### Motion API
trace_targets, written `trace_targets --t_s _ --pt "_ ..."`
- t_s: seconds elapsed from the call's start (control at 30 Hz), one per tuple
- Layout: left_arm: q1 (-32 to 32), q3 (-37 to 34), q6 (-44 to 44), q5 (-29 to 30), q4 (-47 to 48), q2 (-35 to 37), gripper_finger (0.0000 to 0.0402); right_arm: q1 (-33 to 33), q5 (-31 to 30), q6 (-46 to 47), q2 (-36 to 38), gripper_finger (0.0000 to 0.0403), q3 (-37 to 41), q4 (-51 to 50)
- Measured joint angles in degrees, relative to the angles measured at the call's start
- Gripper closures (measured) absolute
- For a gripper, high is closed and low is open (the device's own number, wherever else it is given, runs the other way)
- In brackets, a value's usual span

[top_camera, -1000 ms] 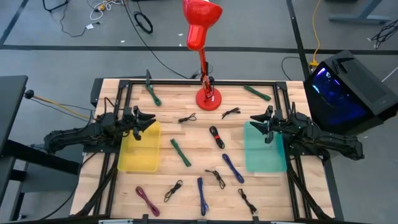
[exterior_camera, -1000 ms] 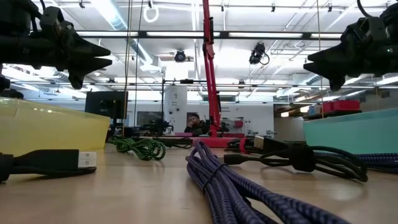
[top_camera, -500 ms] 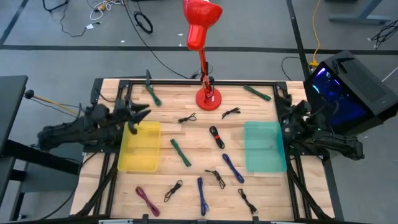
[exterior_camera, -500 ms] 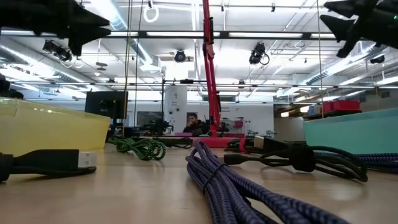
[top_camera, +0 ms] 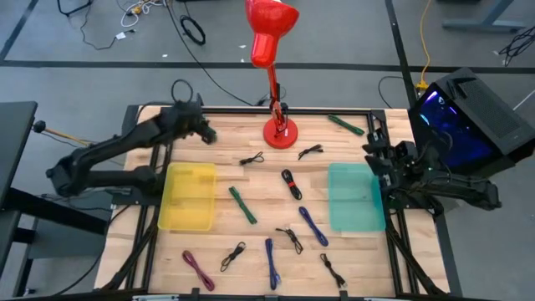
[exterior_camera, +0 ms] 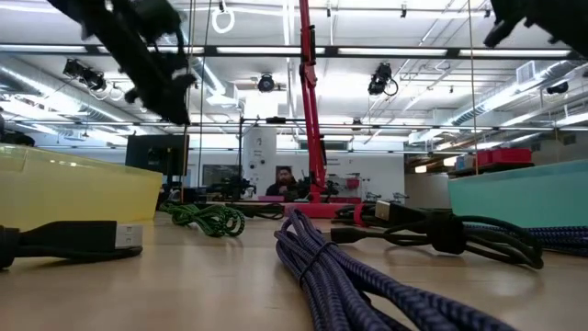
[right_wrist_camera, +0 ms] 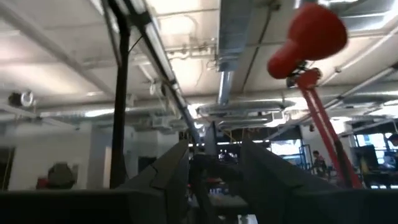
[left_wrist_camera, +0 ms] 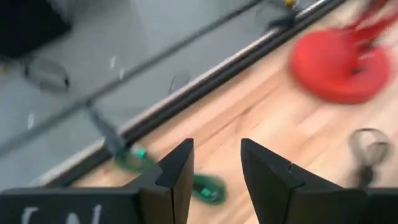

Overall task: Pick & Place USB Port
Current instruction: Put the top left green USB cable into the blue transparent bin

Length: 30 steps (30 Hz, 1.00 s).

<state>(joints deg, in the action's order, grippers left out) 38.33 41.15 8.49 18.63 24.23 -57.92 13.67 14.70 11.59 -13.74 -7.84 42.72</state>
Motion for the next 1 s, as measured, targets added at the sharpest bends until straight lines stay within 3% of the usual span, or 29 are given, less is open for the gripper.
trace_targets --t_s 0.23,0.43,0.6,0.8,1.0 --pt "12.27 -0.42 10.77 -13.12 -0.25 -8.54 0.0264 -1.02 -0.99 -10.24 -11.06 0.0252 -7.78 -5.96" --pt "16.44 -0.38 16.40 -13.33 -0.28 -15.19 0.0264 -1.02 -1.70 -11.40 -19.93 0.0252 -10.63 -5.91" --pt "17.79 -0.38 20.84 -17.24 -2.76 -21.36 0.0264 -1.02 -1.76 -12.10 -24.39 0.0252 -11.38 -4.87" --pt "17.73 -0.29 25.04 -17.78 -9.03 -28.04 0.0264 -1.02 -1.59 -12.11 -25.64 0.0252 -11.38 -4.67" --pt "17.14 1.73 27.32 -15.39 -7.97 -30.37 0.0264 -1.03 1.22 -12.12 -25.62 0.0252 -11.38 -4.01"
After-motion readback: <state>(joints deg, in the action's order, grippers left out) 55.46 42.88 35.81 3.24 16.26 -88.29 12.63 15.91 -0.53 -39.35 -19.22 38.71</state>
